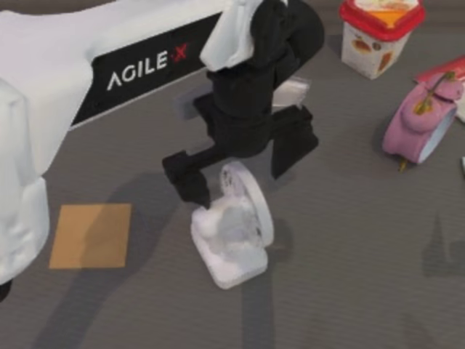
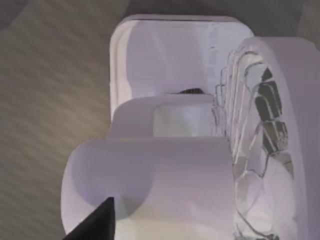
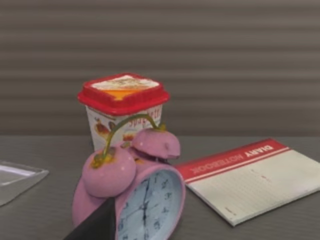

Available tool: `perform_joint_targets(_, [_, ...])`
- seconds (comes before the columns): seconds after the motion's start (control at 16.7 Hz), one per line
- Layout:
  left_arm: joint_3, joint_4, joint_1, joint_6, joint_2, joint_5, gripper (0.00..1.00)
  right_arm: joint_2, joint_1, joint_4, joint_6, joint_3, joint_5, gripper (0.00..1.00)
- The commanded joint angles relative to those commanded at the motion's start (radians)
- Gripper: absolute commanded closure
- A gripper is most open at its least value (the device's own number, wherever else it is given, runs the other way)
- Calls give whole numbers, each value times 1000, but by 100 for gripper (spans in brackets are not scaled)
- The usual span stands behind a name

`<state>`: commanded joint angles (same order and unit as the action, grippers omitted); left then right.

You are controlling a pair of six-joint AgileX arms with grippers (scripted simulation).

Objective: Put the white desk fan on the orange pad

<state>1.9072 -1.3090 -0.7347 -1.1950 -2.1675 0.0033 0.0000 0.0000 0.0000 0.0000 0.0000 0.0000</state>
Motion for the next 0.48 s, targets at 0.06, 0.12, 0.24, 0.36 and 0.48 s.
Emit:
perform_joint_targets(0.06, [0,0,0,0,0,0,0,0,0,0,0,0,0,0])
perform_joint_targets(0.12, [0,0,0,0,0,0,8,0,0,0,0,0,0,0])
perform_joint_targets(0.24, [0,0,0,0,0,0,23,0,0,0,0,0,0,0])
perform_joint_targets(0.36, [0,0,0,0,0,0,38,0,0,0,0,0,0,0])
perform_joint_targets(0.48, [0,0,0,0,0,0,53,0,0,0,0,0,0,0])
